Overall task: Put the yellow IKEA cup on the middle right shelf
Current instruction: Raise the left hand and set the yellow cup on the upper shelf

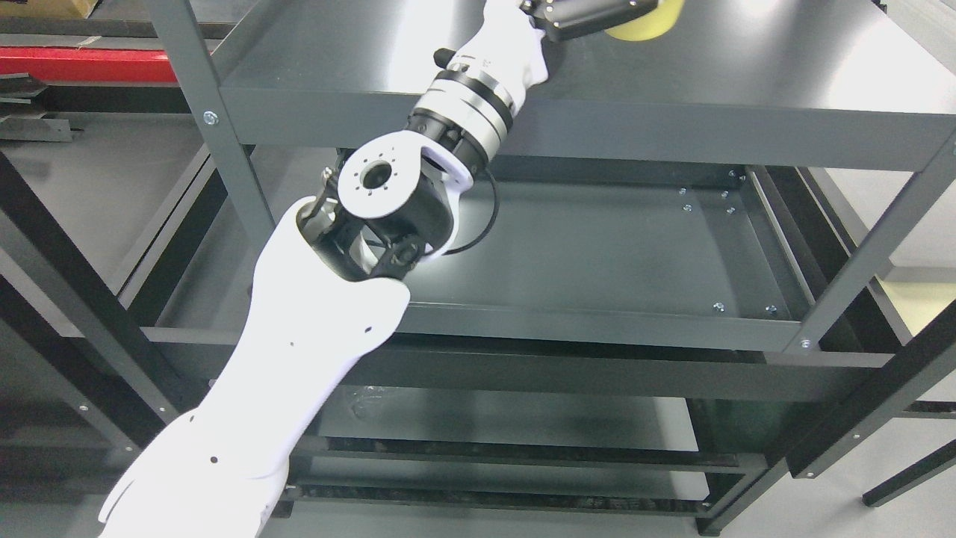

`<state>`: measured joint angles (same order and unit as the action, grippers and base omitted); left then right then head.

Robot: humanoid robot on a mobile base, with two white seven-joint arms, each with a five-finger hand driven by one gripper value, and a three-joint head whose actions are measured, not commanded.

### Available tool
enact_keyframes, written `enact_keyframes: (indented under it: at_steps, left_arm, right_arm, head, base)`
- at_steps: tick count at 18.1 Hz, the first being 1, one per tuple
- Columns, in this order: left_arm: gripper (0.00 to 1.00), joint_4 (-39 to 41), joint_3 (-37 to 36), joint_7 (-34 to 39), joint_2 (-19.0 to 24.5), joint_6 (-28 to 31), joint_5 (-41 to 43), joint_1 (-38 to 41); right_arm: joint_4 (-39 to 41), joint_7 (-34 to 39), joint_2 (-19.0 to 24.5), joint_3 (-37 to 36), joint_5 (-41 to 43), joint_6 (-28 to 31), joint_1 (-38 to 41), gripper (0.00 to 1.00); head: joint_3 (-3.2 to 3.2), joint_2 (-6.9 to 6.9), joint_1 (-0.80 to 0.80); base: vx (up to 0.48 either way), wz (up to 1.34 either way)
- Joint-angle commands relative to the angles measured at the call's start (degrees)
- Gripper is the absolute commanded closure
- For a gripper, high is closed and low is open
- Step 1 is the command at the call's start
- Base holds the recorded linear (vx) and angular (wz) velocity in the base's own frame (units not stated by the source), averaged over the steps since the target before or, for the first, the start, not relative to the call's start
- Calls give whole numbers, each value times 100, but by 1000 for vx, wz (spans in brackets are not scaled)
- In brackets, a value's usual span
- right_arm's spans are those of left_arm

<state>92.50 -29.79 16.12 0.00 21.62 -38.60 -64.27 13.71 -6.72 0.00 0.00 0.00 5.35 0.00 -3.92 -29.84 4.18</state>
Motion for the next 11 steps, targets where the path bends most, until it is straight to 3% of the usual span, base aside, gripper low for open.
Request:
enact_keyframes:
  at_steps: [1,5,8,11]
  left_arm:
    - [92,-927,615,49,100,360,132,-323]
    - [69,-918,606,41,100,826,449,-297]
    - [53,-901,580,32,100,914,467,-288]
    - [31,-865,615,5,100,958,467,-280]
  right_arm:
    - [0,4,-100,97,141,1,79,1]
    - [0,4,-100,97,141,1,79,1]
    - [0,4,-100,97,141,1,79,1]
    - [0,4,-100,97,141,1,79,1]
  head:
    - [0,0,0]
    - [0,0,0]
    - [0,0,0]
    - [0,0,0]
  base:
    - [0,0]
    - [0,0]
    - [0,0]
    - [0,0]
